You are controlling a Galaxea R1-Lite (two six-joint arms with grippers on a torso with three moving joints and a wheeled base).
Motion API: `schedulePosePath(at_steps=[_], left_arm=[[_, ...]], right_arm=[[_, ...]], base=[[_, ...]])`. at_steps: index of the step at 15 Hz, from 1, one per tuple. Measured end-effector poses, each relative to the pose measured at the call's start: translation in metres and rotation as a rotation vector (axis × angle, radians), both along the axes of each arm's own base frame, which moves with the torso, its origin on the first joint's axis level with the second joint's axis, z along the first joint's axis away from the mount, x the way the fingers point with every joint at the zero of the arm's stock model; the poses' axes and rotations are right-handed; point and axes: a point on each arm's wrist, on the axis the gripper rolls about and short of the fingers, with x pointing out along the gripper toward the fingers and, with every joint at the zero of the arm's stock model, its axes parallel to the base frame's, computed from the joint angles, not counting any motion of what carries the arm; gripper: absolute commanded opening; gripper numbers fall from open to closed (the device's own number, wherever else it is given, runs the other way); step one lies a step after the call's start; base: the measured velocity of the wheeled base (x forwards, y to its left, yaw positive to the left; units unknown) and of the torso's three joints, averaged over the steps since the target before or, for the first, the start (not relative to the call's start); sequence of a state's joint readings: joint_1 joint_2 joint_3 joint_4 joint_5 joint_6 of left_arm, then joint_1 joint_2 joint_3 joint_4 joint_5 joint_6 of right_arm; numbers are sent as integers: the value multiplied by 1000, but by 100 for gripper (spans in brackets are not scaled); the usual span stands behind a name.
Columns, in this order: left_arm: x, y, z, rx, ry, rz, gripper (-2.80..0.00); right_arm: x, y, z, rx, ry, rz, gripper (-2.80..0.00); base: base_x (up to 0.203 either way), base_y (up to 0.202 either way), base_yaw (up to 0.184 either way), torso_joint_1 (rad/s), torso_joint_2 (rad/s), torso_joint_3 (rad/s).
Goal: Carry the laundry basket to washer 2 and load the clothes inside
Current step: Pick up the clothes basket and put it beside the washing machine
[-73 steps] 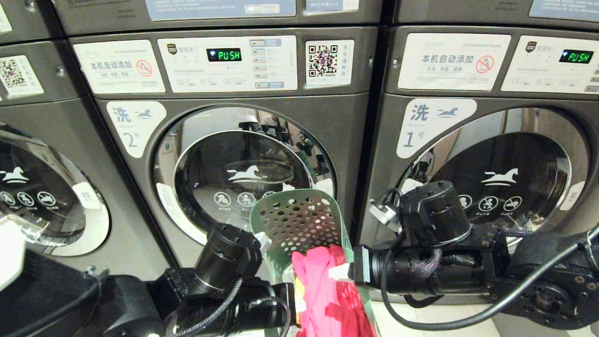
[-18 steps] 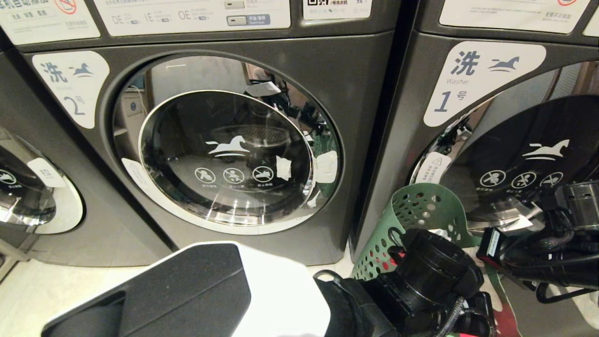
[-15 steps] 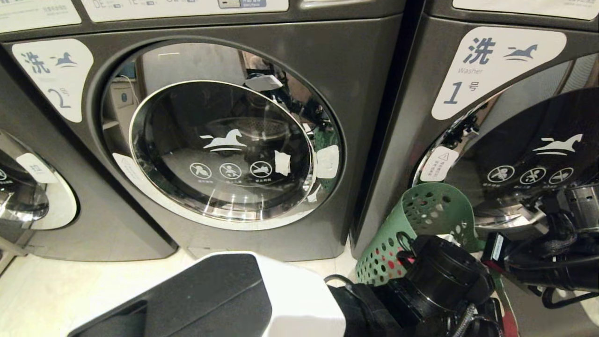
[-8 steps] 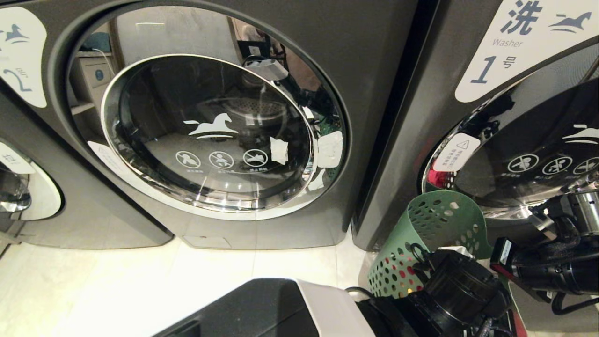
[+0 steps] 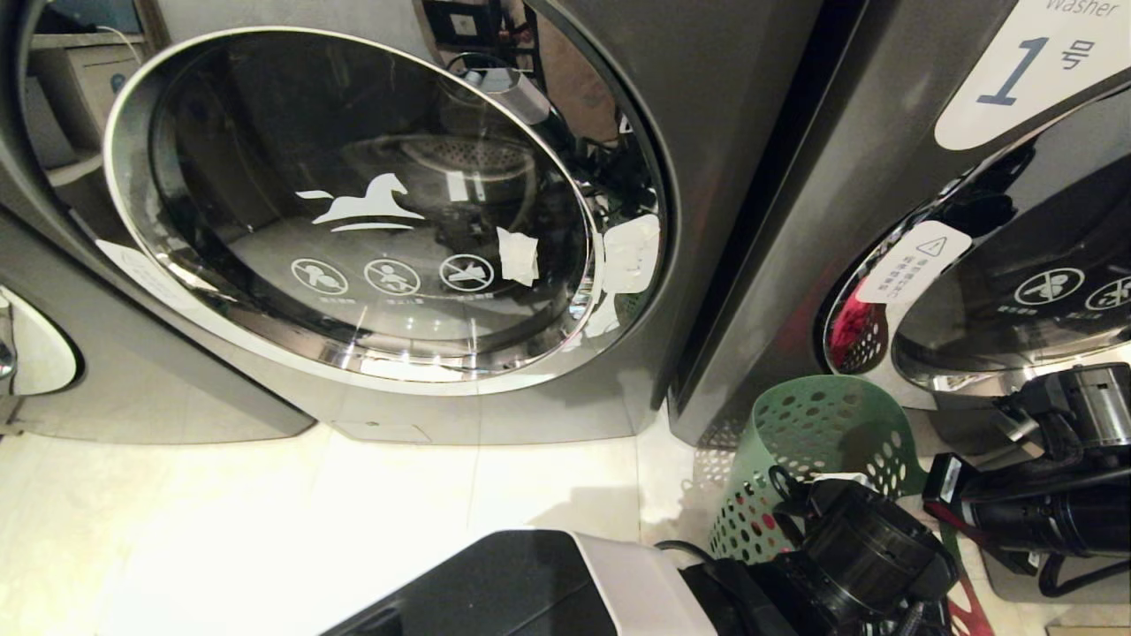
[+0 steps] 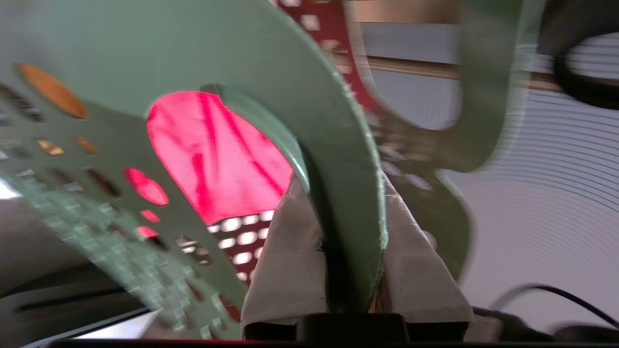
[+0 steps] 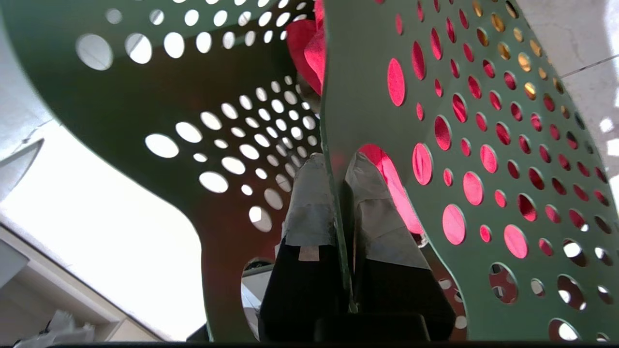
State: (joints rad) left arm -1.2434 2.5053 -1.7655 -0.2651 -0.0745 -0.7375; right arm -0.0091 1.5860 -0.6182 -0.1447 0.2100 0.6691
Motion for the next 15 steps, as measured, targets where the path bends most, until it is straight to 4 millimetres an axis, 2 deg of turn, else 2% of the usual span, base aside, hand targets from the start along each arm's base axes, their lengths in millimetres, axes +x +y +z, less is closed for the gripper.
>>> schedulePosePath(at_steps=[12, 15], left_arm=[[12, -6, -3, -11, -29, 52, -280], [12, -10, 3, -40, -35, 51, -280]], right_arm=[[4, 0, 1, 4, -27, 6, -280], [4, 0, 1, 5, -24, 6, -280]], base=[[0, 0, 0, 1, 2, -25], [0, 0, 0, 0, 0, 0]])
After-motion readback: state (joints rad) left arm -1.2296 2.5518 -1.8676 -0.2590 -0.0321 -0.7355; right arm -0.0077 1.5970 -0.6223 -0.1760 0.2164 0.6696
